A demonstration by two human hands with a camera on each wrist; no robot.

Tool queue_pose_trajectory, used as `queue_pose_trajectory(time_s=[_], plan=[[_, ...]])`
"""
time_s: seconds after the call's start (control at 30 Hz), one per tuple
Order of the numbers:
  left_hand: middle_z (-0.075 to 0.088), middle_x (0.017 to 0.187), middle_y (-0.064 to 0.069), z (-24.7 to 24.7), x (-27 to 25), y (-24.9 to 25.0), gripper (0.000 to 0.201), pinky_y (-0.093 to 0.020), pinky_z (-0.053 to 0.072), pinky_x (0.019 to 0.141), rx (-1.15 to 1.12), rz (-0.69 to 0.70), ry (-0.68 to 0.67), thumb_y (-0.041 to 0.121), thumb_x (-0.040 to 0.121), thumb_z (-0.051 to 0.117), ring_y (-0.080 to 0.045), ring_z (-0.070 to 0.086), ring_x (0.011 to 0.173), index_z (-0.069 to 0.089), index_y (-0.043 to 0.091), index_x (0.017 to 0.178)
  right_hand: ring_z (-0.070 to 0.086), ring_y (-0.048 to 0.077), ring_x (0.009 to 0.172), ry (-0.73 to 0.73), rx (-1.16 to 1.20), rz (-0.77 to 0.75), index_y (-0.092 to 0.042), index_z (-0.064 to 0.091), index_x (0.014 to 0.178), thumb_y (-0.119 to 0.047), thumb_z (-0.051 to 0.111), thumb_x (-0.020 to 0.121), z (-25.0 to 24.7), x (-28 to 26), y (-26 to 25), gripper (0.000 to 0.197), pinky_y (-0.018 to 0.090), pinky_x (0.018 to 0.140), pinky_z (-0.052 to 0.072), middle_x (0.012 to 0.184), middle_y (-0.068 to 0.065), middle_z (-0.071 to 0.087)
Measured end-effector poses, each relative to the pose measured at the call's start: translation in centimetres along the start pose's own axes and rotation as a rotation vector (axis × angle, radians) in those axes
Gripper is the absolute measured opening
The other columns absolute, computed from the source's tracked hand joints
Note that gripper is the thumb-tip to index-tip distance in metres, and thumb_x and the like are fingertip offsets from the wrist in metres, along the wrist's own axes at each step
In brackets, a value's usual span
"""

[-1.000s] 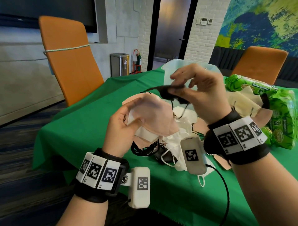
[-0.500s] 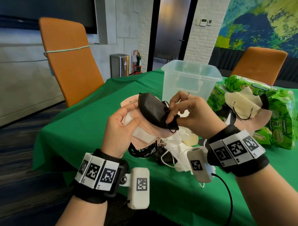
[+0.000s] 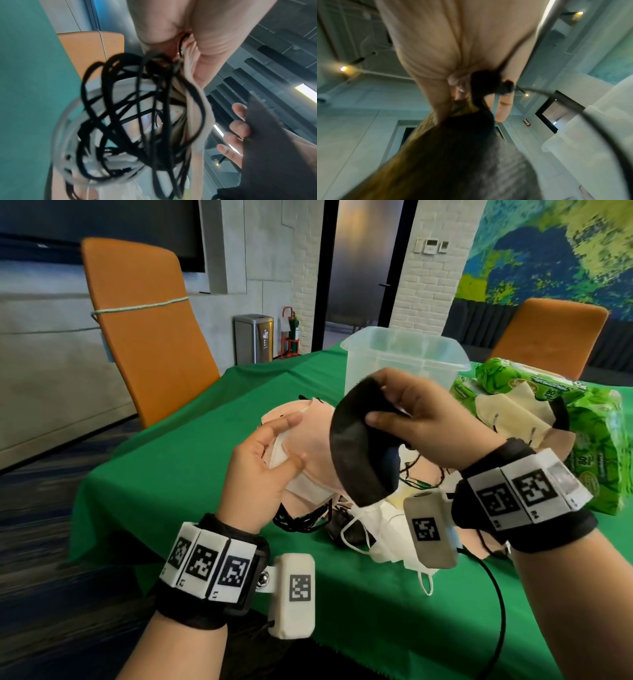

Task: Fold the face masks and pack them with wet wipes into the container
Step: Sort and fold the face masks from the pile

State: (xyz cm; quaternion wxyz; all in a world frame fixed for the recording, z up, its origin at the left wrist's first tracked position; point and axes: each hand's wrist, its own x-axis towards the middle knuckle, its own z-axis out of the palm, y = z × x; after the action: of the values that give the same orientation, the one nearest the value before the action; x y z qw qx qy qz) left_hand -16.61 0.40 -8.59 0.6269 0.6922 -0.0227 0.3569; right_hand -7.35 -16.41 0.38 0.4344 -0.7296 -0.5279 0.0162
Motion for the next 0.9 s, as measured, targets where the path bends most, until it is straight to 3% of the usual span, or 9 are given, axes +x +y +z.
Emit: queue_pose_trajectory(time_s=[0.1, 0.13, 0.2, 0.27, 0.57, 0.63, 0.73, 0.8, 0.9], plan=[[0.061, 0.112, 0.017, 0.2, -0.1, -0.1, 0.051, -0.009, 0.042, 0.091, -0.027, -0.011, -0.056, -0.012, 0.078, 0.064, 0.013, 0.056, 0.100, 0.058, 0.027, 0.109, 0.061, 0.014, 0.093, -0.128, -0.375, 0.048, -0.017, 0.050, 0.117, -0.007, 0.061, 0.086, 0.8, 0.5, -0.4, 0.034, 0.029, 0.088, 0.045, 0.096, -0.002, 0.067], [0.062, 0.113, 0.015, 0.3, -0.1, -0.1, 0.052, -0.012, 0.044, 0.090, -0.043, -0.025, -0.077, -0.014, 0.078, 0.063, 0.009, 0.058, 0.101, 0.059, 0.026, 0.111, 0.059, 0.015, 0.090, -0.166, -0.484, 0.037, -0.016, 0.048, 0.122, -0.011, 0.061, 0.086, 1.1, 0.7, -0.5, 0.039, 0.032, 0.090, 0.041, 0.093, -0.004, 0.066], [0.064, 0.117, 0.012, 0.4, -0.1, -0.2, 0.056, -0.019, 0.046, 0.094, -0.083, -0.043, -0.119, -0.019, 0.078, 0.059, -0.001, 0.059, 0.109, 0.059, 0.023, 0.115, 0.052, 0.007, 0.080, -0.229, -0.660, 0.000, -0.017, 0.043, 0.128, -0.018, 0.061, 0.087, 1.7, 1.2, -0.8, 0.045, 0.031, 0.092, 0.031, 0.077, -0.019, 0.054], [0.065, 0.119, 0.013, 0.4, -0.2, -0.2, 0.058, -0.022, 0.044, 0.098, -0.097, -0.036, -0.150, -0.020, 0.077, 0.057, -0.006, 0.057, 0.115, 0.059, 0.022, 0.116, 0.050, 0.010, 0.089, -0.283, -0.797, -0.024, -0.018, 0.038, 0.129, -0.023, 0.059, 0.088, 1.9, 1.6, -1.2, 0.047, 0.030, 0.093, 0.024, 0.077, -0.020, 0.049], [0.059, 0.121, 0.015, 0.5, -0.3, 0.2, 0.052, -0.008, 0.039, 0.093, -0.073, -0.014, -0.197, -0.015, 0.082, 0.056, 0.007, 0.053, 0.114, 0.056, 0.021, 0.119, 0.054, 0.016, 0.101, -0.288, -0.926, -0.063, -0.021, 0.045, 0.121, -0.032, 0.065, 0.081, 2.2, 2.0, -1.2, 0.046, 0.026, 0.087, 0.020, 0.091, -0.013, 0.054], [0.060, 0.122, 0.013, 0.3, -0.2, 0.0, 0.052, -0.012, 0.040, 0.095, -0.066, -0.028, -0.182, -0.014, 0.081, 0.058, 0.004, 0.054, 0.115, 0.056, 0.020, 0.120, 0.055, 0.016, 0.097, -0.202, -0.881, -0.091, -0.020, 0.055, 0.115, -0.030, 0.066, 0.082, 2.0, 1.9, -0.8, 0.036, 0.025, 0.085, 0.022, 0.095, -0.007, 0.063], [0.062, 0.120, 0.015, 0.1, -0.2, -0.2, 0.051, -0.017, 0.042, 0.098, -0.077, -0.037, -0.143, -0.007, 0.076, 0.061, -0.001, 0.055, 0.116, 0.059, 0.024, 0.116, 0.051, 0.005, 0.070, 0.087, -0.605, -0.187, -0.011, 0.069, 0.088, -0.020, 0.069, 0.075, 1.3, 1.7, 0.0, 0.016, 0.010, 0.069, 0.029, 0.076, -0.004, 0.065], [0.062, 0.118, 0.014, 0.0, -0.2, -0.1, 0.050, -0.019, 0.044, 0.097, -0.084, -0.045, -0.109, -0.008, 0.075, 0.059, -0.001, 0.056, 0.114, 0.059, 0.025, 0.113, 0.050, -0.002, 0.064, 0.318, -0.332, -0.160, -0.015, 0.065, 0.077, -0.016, 0.066, 0.072, 0.8, 1.5, 0.2, 0.006, 0.006, 0.063, 0.035, 0.066, -0.021, 0.059], [0.065, 0.110, 0.016, -0.1, -0.1, -0.3, 0.051, -0.023, 0.045, 0.094, -0.048, -0.066, -0.065, -0.014, 0.079, 0.057, -0.003, 0.058, 0.109, 0.063, 0.030, 0.105, 0.051, -0.004, 0.062, 0.538, -0.029, -0.161, -0.028, 0.050, 0.071, -0.010, 0.064, 0.074, 0.3, 1.6, -0.1, 0.023, 0.013, 0.062, 0.040, 0.062, -0.026, 0.055]])
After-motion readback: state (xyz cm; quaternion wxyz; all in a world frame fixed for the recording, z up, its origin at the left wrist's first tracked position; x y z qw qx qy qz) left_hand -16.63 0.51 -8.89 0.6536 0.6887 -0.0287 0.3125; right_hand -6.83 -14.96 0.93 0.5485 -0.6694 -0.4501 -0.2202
